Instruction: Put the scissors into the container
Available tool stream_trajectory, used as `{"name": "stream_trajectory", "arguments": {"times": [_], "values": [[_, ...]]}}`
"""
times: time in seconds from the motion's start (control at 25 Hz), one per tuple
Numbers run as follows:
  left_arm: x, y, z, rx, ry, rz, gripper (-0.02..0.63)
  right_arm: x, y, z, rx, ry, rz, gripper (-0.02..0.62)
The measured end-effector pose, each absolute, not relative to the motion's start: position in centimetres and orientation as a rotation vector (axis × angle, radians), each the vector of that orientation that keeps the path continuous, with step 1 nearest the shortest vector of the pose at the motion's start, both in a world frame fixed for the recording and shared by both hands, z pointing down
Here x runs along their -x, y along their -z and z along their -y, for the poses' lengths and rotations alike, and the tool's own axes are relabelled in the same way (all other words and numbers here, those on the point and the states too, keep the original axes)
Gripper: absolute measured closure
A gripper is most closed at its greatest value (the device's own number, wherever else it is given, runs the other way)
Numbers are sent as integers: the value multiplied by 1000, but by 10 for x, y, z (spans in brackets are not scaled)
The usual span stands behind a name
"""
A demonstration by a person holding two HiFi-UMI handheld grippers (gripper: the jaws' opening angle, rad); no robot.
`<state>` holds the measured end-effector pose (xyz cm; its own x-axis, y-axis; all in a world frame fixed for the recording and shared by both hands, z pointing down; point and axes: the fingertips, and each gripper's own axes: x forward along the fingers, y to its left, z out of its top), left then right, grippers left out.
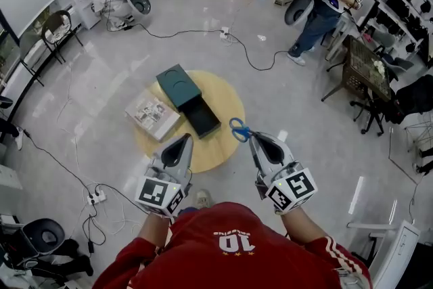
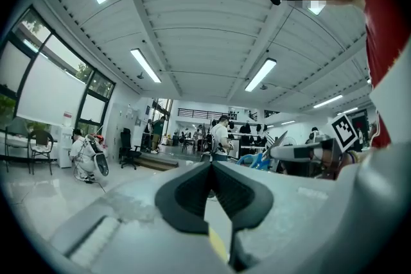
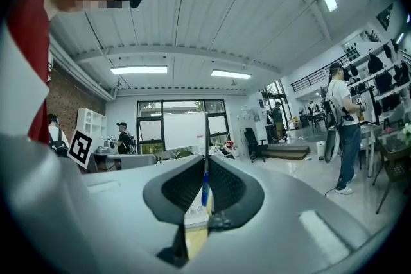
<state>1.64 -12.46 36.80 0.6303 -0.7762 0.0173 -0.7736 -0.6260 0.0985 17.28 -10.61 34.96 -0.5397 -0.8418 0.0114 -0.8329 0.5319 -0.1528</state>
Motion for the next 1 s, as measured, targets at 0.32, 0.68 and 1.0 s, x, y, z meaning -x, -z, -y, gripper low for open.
{"name": "stream_trajectory", "arguments": {"times": [0.32, 0.68, 1.0], "values": [[16, -366, 164, -2766, 84, 1262, 604, -133, -349, 142, 1492, 204, -2716, 574], [42, -379, 186, -2763, 103, 1230, 604, -111, -376, 162, 1540, 260, -2736, 575], [49, -386, 194, -2748, 103, 1225, 604, -95, -386, 173, 1534, 255, -2764, 575]]}}
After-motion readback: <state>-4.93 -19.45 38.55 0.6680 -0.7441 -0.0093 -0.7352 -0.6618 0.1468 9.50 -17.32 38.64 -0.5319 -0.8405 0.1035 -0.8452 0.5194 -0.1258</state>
